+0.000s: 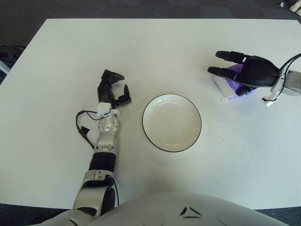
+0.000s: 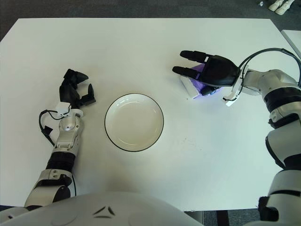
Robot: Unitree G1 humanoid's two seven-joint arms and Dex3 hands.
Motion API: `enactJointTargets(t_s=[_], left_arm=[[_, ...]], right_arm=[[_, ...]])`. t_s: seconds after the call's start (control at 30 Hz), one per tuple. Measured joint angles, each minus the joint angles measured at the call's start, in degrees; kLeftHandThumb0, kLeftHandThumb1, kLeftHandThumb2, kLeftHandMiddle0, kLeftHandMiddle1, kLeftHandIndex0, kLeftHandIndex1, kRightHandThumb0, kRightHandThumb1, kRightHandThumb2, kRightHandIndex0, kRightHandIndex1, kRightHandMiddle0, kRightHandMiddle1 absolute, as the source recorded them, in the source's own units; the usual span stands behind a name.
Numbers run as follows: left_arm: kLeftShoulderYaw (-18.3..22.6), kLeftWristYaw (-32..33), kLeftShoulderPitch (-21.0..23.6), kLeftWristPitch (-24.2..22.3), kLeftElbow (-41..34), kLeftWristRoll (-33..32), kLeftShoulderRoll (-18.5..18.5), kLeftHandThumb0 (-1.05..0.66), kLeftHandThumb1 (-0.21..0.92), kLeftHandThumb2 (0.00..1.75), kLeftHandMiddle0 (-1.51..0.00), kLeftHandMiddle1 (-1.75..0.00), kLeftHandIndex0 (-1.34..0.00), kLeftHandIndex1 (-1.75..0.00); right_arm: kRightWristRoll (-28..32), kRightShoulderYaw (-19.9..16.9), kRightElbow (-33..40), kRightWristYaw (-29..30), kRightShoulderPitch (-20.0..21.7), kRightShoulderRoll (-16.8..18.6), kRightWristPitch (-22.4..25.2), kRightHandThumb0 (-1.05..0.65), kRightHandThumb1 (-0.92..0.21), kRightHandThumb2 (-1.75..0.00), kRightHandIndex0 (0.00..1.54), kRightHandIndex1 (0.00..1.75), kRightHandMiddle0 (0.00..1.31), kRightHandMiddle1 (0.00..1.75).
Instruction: Put the tissue paper into the plate.
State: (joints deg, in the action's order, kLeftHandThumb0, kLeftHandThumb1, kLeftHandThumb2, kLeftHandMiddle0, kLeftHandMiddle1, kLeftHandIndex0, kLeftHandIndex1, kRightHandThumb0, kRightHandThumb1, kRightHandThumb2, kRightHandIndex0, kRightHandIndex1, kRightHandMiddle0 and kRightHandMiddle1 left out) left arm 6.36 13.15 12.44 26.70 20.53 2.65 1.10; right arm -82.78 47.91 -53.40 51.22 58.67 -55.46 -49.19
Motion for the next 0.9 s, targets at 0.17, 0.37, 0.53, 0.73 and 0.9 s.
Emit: enactJointTargets(t_s=[0.17,0.37,0.53,0.73,0.9], left_arm=[[0.1,-0.4,-0.5,0.0,-0.5,-0.3,0.1,-0.01,0.27,1.32,-0.64,-1.57,-0.51,-1.75],[0.4,-0.7,-1.1,-0.2,-1.3,-0.6,0.2,-0.01,0.24,1.35,-0.68,-1.57,-0.51,-1.75],[0.6,-0.8,-1.7,-0.5,-2.0,-0.6,0.1,-0.01,0.22,1.39,-0.70,-1.60,-0.51,-1.75],[0.7,-0.5,-2.2,-0.7,-2.7,-0.1,0.1,-0.01,0.20,1.43,-0.68,-1.63,-0.55,-1.75],[0.8,-0.3,-2.8,-1.1,-3.4,0.1,0.1,-0.01,0.19,1.44,-0.66,-1.65,-0.57,-1.75]], right_arm=[[1.3,0.8,-1.4,-2.0,0.6,1.2,-0.1,-1.02,-0.61,-0.75,0.00,0.00,0.00,0.00],[3.9,1.1,-3.3,-5.8,0.7,3.1,-0.4,-1.01,-0.61,-0.76,0.00,0.00,0.00,0.00],[6.9,1.0,-5.0,-9.5,0.5,4.4,-1.1,-1.00,-0.60,-0.76,0.00,0.00,0.00,0.00],[12.1,-0.6,-6.9,-14.2,-0.3,5.3,-2.5,-1.00,-0.61,-0.76,0.00,0.00,0.00,0.00],[16.8,-2.7,-7.5,-16.8,-1.8,5.5,-3.4,-1.00,-0.60,-0.76,0.00,0.00,0.00,0.00]])
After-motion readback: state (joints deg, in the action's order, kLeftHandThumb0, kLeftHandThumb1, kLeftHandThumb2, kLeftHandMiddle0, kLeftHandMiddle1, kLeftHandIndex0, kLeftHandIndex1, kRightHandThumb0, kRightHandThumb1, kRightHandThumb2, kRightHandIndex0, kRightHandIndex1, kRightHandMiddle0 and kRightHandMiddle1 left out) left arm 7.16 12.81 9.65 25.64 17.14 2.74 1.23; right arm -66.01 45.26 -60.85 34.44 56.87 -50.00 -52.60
